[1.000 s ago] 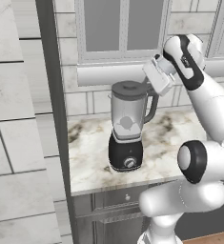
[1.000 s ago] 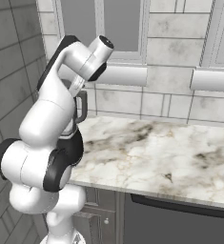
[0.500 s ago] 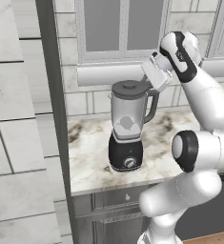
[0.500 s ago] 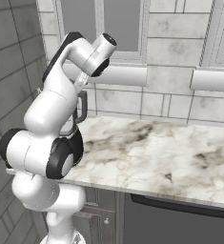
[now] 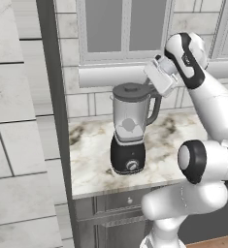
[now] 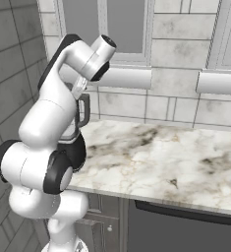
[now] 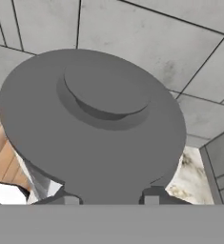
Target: Open the blender lid, put the kiwi in the blender, close the lid, and start the blender.
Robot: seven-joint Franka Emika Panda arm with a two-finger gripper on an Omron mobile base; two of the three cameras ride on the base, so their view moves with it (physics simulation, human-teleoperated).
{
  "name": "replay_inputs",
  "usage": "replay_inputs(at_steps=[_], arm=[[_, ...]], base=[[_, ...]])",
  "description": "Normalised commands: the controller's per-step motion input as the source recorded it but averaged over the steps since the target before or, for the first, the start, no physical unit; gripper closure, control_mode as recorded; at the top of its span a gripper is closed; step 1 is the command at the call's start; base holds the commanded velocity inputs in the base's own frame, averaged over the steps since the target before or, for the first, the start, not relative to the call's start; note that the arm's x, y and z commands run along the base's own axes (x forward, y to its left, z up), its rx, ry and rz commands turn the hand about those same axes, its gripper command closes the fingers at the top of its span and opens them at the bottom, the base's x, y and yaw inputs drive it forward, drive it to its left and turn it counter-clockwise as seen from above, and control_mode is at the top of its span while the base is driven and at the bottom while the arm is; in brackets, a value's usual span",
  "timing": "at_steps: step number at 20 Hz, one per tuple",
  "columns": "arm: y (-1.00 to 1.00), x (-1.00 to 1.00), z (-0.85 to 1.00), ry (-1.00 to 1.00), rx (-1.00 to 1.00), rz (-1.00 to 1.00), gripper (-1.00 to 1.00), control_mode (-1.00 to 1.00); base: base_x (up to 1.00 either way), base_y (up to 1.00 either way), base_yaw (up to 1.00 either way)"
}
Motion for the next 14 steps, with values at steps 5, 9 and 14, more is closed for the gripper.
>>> replay_inputs(at_steps=[5, 9, 14], arm=[[0.25, -0.28, -0.07, -0.05, 0.0, 0.01, 1.0, -1.0], [0.11, 0.14, -0.35, -0.01, 0.0, 0.03, 1.0, -1.0], [0.14, 0.14, -0.1, 0.0, 0.0, 0.04, 1.0, -1.0]], base=[[0.0, 0.0, 0.0], [0.0, 0.0, 0.0], [0.0, 0.0, 0.0]])
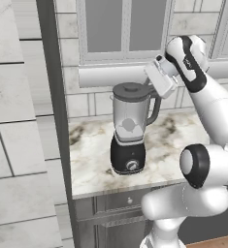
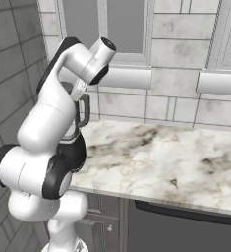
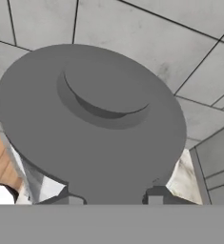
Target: Open the blender lid, put the kiwi in the blender, close the lid, and start the blender.
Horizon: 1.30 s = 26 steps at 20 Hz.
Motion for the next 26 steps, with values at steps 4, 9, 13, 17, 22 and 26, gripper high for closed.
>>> replay_inputs(at_steps=[4, 9, 13, 17, 22, 26], arm=[[0.09, 0.14, -0.01, -0.06, 0.0, 0.05, 1.0, -1.0], [0.0, 0.2, 0.0, -0.2, 0.0, 0.04, 1.0, -1.0], [0.02, 0.23, -0.3, 0.0, -0.01, 0.02, 1.0, -1.0], [0.25, 0.09, -0.52, 0.23, -0.05, 0.01, 1.0, -1.0], [0.1, -0.25, -0.29, 0.14, -0.01, 0.01, 1.0, -1.0], [0.19, -0.58, -0.37, 0.02, -0.01, 0.03, 1.0, -1.0]], base=[[0.0, 0.0, 0.0], [0.0, 0.0, 0.0], [0.0, 0.0, 0.0], [0.0, 0.0, 0.0], [0.0, 0.0, 0.0], [0.0, 0.0, 0.0]])
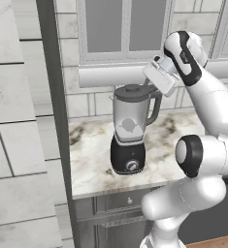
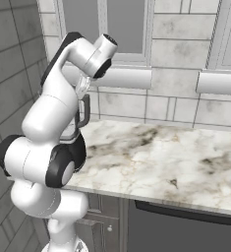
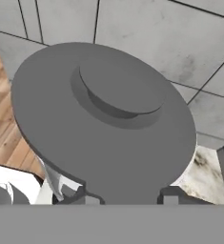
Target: Open the blender lid, put the kiwi in the blender, close the lid, and start the blender.
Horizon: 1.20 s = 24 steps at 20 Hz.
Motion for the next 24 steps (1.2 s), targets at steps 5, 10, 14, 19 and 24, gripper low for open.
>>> replay_inputs(at_steps=[5, 10, 14, 19, 24], arm=[[0.35, -0.06, -0.51, 0.0, -0.03, 0.04, 1.0, -1.0], [0.55, 0.22, -0.35, -0.05, -0.02, 0.03, 1.0, -1.0], [0.51, 0.09, -0.28, -0.26, 0.0, 0.04, 1.0, -1.0], [0.34, 0.06, -0.43, -0.16, -0.01, 0.02, 1.0, -1.0], [0.0, 0.02, -0.62, 0.0, 0.0, 0.0, 1.0, -1.0]], base=[[0.0, 0.0, 0.0], [0.0, 0.0, 0.0], [0.0, 0.0, 0.0], [0.0, 0.0, 0.0], [0.0, 0.0, 0.0]])
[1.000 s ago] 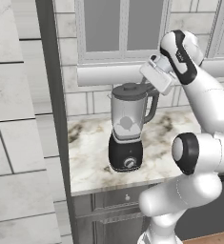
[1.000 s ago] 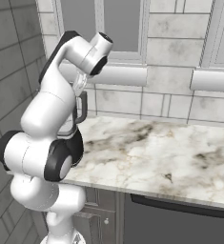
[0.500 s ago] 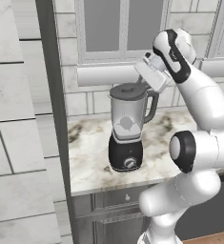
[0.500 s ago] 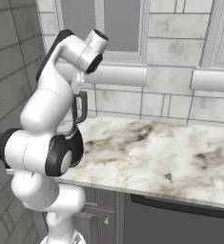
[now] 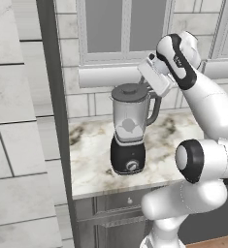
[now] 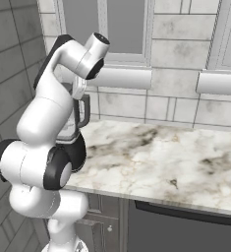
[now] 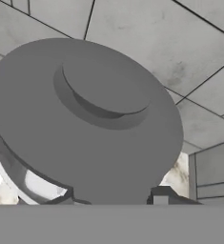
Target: Open the blender lid, put the kiwi in the blender, close the lid, and start the blender.
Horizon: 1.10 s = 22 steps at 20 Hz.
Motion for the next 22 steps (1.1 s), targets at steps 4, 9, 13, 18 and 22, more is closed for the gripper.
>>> replay_inputs(at_steps=[4, 9, 13, 18, 22], arm=[[0.0, 0.0, -0.56, 0.09, 0.0, 0.0, 1.0, -1.0], [0.0, -0.01, -0.28, 0.03, 0.0, 0.0, -1.0, -1.0], [0.0, 0.0, 0.0, 0.04, 0.0, 0.0, -1.0, -1.0], [-0.01, -0.07, 0.12, 0.02, 0.0, 0.0, -1.0, -1.0], [-0.02, -0.21, 0.27, 0.0, 0.0, -0.02, -1.0, -1.0]], base=[[0.0, 0.0, 0.0], [0.0, 0.0, 0.0], [0.0, 0.0, 0.0], [0.0, 0.0, 0.0], [0.0, 0.0, 0.0]])
